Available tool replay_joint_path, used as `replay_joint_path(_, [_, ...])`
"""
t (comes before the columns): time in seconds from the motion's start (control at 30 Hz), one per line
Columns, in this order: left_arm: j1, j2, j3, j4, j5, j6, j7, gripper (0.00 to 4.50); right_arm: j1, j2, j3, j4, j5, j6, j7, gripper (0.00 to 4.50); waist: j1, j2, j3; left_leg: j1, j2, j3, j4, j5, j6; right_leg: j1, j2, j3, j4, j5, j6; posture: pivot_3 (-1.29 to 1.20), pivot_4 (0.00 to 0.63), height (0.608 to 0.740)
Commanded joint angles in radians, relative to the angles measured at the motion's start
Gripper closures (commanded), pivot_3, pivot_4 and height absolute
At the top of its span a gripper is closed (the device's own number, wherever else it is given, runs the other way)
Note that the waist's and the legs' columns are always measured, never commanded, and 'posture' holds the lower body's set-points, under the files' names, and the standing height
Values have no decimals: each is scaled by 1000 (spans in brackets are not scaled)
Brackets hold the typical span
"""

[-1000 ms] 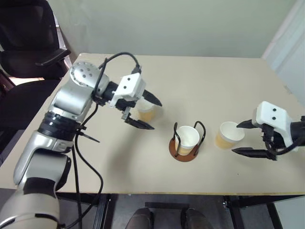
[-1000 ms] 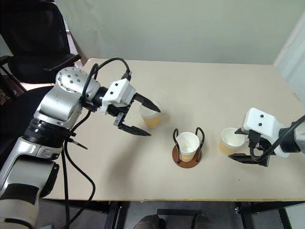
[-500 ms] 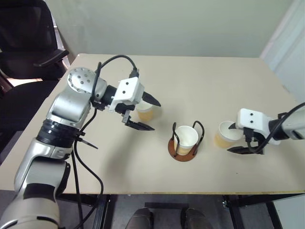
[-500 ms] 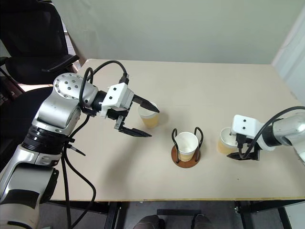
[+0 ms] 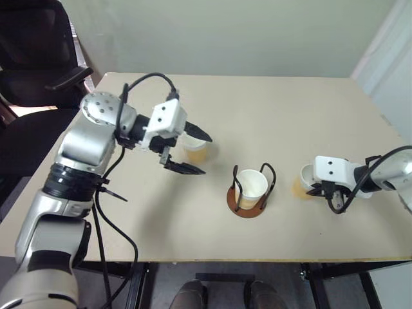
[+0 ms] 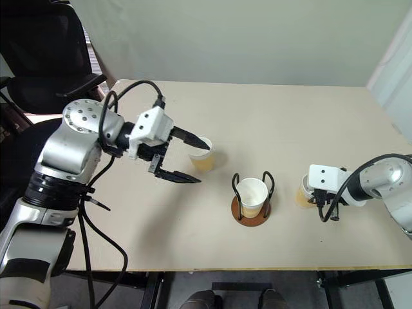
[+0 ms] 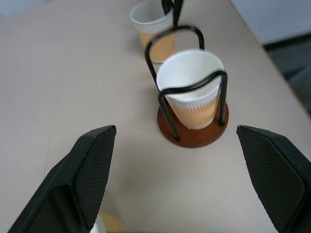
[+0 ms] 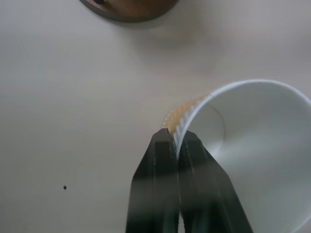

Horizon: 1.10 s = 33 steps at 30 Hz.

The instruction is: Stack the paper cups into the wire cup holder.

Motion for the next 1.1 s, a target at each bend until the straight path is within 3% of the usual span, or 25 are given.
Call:
replay_joint_path(0.03, [-28,43,89,18,-37,46,4,232,-5,-61,-119,-57,38,27,34,4449,0,0,0,0,0,0,0,0,0,0,0,0,0,0,0,0,150,740])
replay_joint_path(0.13, [-13,82,131,33,-56,81,-1,232,-55,-99,-197,-115,119,98,83,4449,-3,0,0,0,0,0,-1,0,0,0,0,0,0,-1,-2,0,150,740])
replay_joint_path(0.23, [8,101,131,25,-52,84,-15,232,-199,-107,-210,-162,209,171,137,4449,-8,1,0,0,0,0,-2,0,-1,-1,0,0,0,-2,-3,0,150,740])
replay_joint_path(0.4, [-4,90,120,18,-53,86,-32,232,-508,-27,-81,-191,249,234,226,4449,-11,0,0,0,0,-2,-1,0,-1,-1,1,-1,0,-2,-4,0,150,740])
replay_joint_path(0.5, [-18,84,113,18,-49,85,-40,232,-614,34,6,-198,232,220,281,4449,-12,0,0,0,0,-2,-1,0,-1,-1,1,-1,0,-3,-6,0,150,740])
replay_joint_path(0.7, [-15,90,115,8,-46,86,-41,232,-654,105,117,-195,167,148,340,4449,-12,0,0,0,0,-3,-2,0,-1,-3,1,-2,0,-4,-7,0,150,740])
replay_joint_path(1.1, [3,98,115,-23,-42,94,-28,232,-637,211,190,-150,60,71,356,4449,-14,0,0,0,1,-3,-2,1,-2,-3,1,-1,2,-4,-8,0,150,740])
